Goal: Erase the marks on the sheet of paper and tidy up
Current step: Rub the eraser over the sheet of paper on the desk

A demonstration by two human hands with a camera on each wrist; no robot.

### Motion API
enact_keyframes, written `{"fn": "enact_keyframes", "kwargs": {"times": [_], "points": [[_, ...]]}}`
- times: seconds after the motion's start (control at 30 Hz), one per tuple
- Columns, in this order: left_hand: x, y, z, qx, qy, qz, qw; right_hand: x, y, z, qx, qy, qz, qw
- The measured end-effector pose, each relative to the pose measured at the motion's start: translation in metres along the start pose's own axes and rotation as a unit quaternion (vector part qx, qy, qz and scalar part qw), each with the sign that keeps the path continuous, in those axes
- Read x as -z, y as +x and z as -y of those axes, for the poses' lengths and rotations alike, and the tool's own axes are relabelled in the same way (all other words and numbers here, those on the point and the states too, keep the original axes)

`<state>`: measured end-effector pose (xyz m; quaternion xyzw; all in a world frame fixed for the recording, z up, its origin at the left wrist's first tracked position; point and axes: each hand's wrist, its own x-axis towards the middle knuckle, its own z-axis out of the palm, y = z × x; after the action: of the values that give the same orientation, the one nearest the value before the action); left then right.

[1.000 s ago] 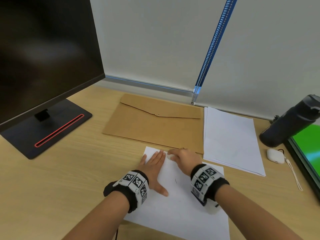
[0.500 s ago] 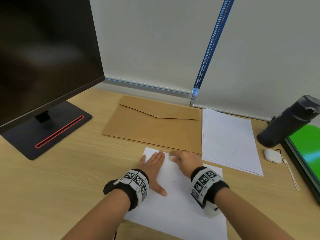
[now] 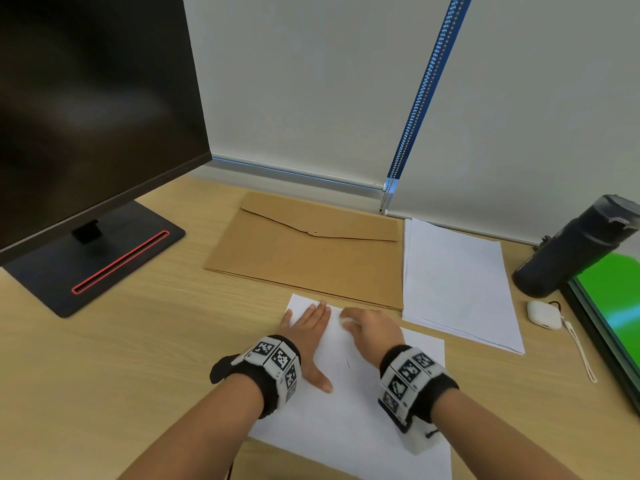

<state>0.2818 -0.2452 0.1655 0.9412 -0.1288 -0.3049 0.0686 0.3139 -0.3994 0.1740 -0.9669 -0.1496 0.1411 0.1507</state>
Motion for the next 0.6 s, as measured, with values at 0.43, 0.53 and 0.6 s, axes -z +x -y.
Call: {"fn": "enact_keyframes", "kwargs": {"times": [0.43, 0.53, 0.6], "points": [[0.001, 0.001, 0.0, 0.004, 0.009, 0.008, 1.0, 0.008, 0.002, -0.001, -0.014, -0.016, 0.011, 1.0], [0.001, 0.001, -0.001, 0.004, 0.012, 0.011, 1.0, 0.011, 0.004, 0.0, -0.002, -0.034, 0.026, 0.999], [0.001, 0.001, -0.002, 0.005, 0.017, 0.013, 1.0, 0.012, 0.015, 0.006, -0.005, -0.027, 0.017, 0.999]]}}
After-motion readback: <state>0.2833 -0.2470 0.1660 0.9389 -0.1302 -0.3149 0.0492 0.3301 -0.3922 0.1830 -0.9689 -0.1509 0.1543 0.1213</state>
